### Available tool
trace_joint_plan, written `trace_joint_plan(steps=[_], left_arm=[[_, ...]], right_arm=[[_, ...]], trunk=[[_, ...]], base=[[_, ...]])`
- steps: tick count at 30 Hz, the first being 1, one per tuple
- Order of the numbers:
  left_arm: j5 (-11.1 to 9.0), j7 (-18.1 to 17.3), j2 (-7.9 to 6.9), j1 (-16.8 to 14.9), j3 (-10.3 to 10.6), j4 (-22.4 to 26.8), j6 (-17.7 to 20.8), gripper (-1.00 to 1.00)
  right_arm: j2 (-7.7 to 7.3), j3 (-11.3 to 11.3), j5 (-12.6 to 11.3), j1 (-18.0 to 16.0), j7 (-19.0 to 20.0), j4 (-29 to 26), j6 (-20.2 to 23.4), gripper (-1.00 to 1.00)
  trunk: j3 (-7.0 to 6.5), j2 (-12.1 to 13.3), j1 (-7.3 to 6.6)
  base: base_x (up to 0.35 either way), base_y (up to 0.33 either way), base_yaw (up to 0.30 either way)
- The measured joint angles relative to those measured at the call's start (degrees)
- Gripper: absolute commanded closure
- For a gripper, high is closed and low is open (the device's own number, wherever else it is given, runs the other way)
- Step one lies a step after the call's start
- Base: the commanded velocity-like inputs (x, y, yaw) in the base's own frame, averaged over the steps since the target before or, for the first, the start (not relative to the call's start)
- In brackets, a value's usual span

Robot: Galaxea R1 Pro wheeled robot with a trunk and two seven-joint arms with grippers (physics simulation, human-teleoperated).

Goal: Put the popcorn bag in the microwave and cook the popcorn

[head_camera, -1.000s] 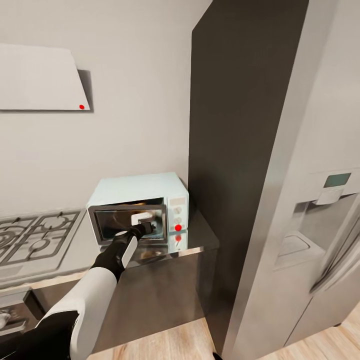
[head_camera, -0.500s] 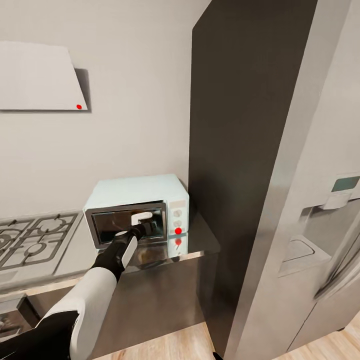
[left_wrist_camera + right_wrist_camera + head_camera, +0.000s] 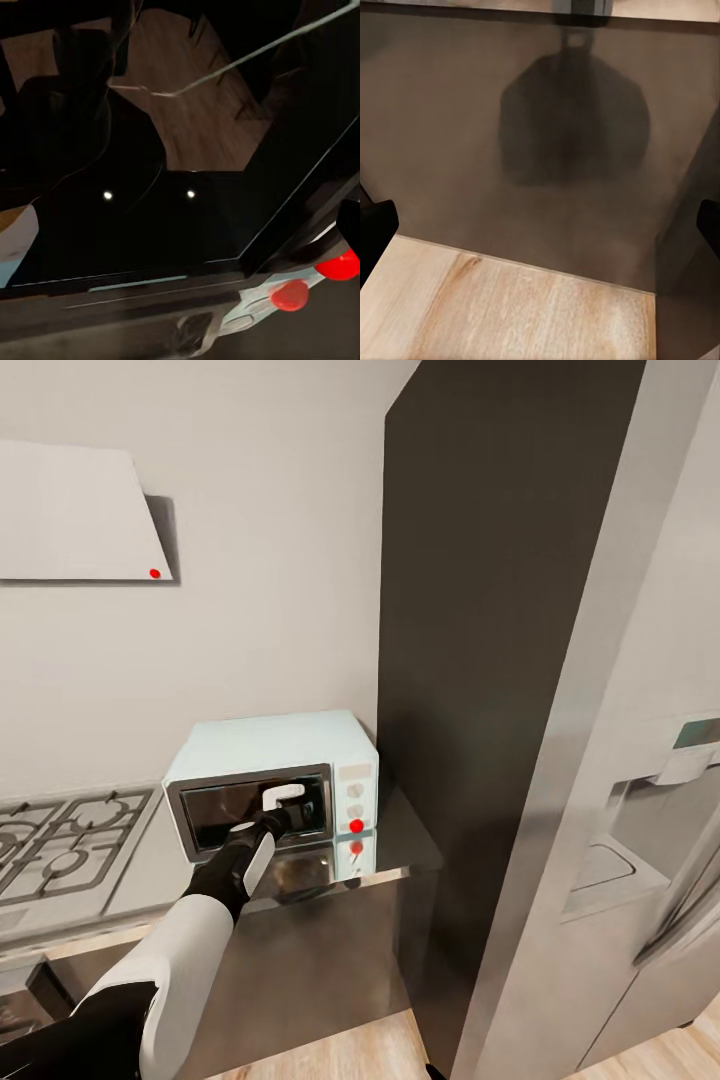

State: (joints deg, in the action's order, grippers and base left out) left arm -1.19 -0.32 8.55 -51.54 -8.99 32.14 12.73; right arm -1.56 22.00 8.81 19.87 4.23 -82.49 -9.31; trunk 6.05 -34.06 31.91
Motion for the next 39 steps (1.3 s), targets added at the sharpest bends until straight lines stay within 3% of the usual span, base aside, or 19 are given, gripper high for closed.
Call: trace_joint_plan(steps=[13, 22, 26, 29, 32, 34, 36, 37, 39], left_arm=[[0.4, -0.2, 0.02, 0.1, -0.3, -0.1, 0.0, -1.00], [0.0, -0.1, -0.02, 0.1, 0.0, 0.0, 0.0, -1.00], [0.0, -0.1, -0.05, 2.2, 0.1, 0.3, -0.2, -1.00], [0.0, -0.2, -0.01, 5.6, 0.3, 4.3, -0.2, -1.00], [0.0, -0.4, 0.05, 12.1, 1.5, 11.6, -0.2, -1.00], [0.0, -0.6, -0.06, 20.9, 5.3, 22.3, -0.2, -1.00], [0.0, -0.7, -0.28, 28.1, 7.4, 28.8, -0.2, -1.00], [0.0, -0.7, -0.59, 35.2, 8.1, 35.2, -0.2, -1.00], [0.1, -0.7, -1.65, 50.0, 8.2, 37.8, -0.2, -1.00]], right_arm=[[0.00, 0.1, 0.0, 0.0, 0.0, 0.0, 0.0, -1.00], [0.01, 0.1, 0.0, 0.0, 0.1, 0.1, 0.0, -1.00], [0.01, 0.1, 0.0, 0.1, 0.1, 0.0, 0.0, -1.00], [0.01, 0.1, 0.0, 0.1, 0.1, 0.0, 0.0, -1.00], [0.00, 0.1, 0.0, 0.1, 0.1, 0.0, 0.0, -1.00], [0.00, 0.1, 0.0, 0.1, 0.1, 0.0, 0.0, -1.00], [0.00, 0.1, 0.0, 0.1, 0.0, 0.0, 0.0, -1.00], [0.00, 0.0, 0.0, 0.1, 0.0, 0.0, 0.0, -1.00], [0.04, -0.1, -0.1, -0.1, 0.0, 0.0, 0.1, -1.00]], trunk=[[0.01, -0.1, -0.07], [0.00, 0.0, 0.04], [0.01, 0.0, 0.04], [0.00, 0.0, 0.04], [0.01, 0.0, 0.03], [0.01, 0.0, 0.02], [0.02, 0.0, 0.01], [0.00, 0.0, 0.00], [0.02, 0.0, 0.00]], base=[[0.029, 0.000, 0.000], [-0.298, 0.000, 0.000], [-0.347, 0.000, 0.000], [-0.349, 0.000, 0.000], [-0.350, 0.000, 0.000], [-0.233, 0.000, 0.000], [-0.082, 0.000, 0.000], [-0.031, 0.000, 0.000], [-0.008, 0.000, 0.000]])
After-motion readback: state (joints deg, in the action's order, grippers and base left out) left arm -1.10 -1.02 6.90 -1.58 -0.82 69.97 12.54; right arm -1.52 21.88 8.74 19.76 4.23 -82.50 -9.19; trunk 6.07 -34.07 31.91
